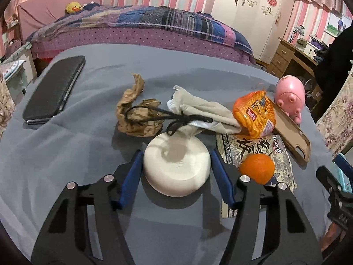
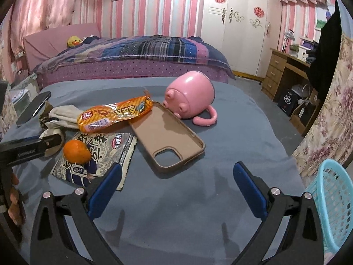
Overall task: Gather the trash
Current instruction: 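Grasp the white round disc with the left tool while the right tool grasps the orange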
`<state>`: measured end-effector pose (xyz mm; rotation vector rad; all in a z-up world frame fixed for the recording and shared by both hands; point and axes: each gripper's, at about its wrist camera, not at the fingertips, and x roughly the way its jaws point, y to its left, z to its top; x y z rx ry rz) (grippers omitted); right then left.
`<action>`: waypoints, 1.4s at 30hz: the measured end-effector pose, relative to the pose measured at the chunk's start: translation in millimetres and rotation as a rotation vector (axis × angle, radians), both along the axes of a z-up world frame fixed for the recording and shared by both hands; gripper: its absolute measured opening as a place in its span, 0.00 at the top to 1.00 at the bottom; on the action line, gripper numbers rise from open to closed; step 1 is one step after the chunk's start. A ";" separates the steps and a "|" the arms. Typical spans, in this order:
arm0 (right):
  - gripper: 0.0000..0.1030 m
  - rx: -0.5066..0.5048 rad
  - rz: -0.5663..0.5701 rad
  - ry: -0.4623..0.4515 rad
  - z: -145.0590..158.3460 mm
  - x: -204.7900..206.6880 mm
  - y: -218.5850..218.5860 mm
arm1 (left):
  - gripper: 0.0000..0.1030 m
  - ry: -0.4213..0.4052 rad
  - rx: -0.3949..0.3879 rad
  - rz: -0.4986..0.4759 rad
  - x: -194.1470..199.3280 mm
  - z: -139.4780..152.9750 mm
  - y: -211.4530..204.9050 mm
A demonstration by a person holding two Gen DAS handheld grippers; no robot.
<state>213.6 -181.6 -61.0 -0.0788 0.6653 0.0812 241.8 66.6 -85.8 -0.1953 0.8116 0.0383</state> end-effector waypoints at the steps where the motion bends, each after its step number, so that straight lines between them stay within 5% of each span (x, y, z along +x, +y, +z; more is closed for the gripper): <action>1: 0.04 0.007 0.002 -0.002 0.3 0.4 1.4 | 0.41 -0.006 0.014 0.001 -4.7 1.5 0.8; 10: 0.05 0.016 0.058 -0.015 -0.8 0.5 29.1 | 0.41 -0.020 0.007 0.088 -46.5 12.0 31.6; 17: 0.06 0.014 0.125 -0.042 2.4 -8.4 55.2 | 0.41 -0.027 0.086 0.123 -48.3 17.5 41.1; 24: 0.26 0.005 0.223 -0.013 -2.3 -3.3 86.1 | 0.41 -0.051 0.113 0.116 -49.5 23.9 47.1; 29: 0.31 0.020 0.284 0.034 -7.4 12.4 104.5 | 0.41 -0.049 0.107 0.134 -50.8 25.7 57.1; 36: 0.65 0.002 0.350 0.076 -15.0 14.1 118.2 | 0.41 -0.045 0.103 0.138 -52.2 28.0 58.2; 42: 0.69 0.040 0.337 0.006 -2.9 7.2 108.5 | 0.41 -0.063 0.117 0.113 -55.5 37.5 46.8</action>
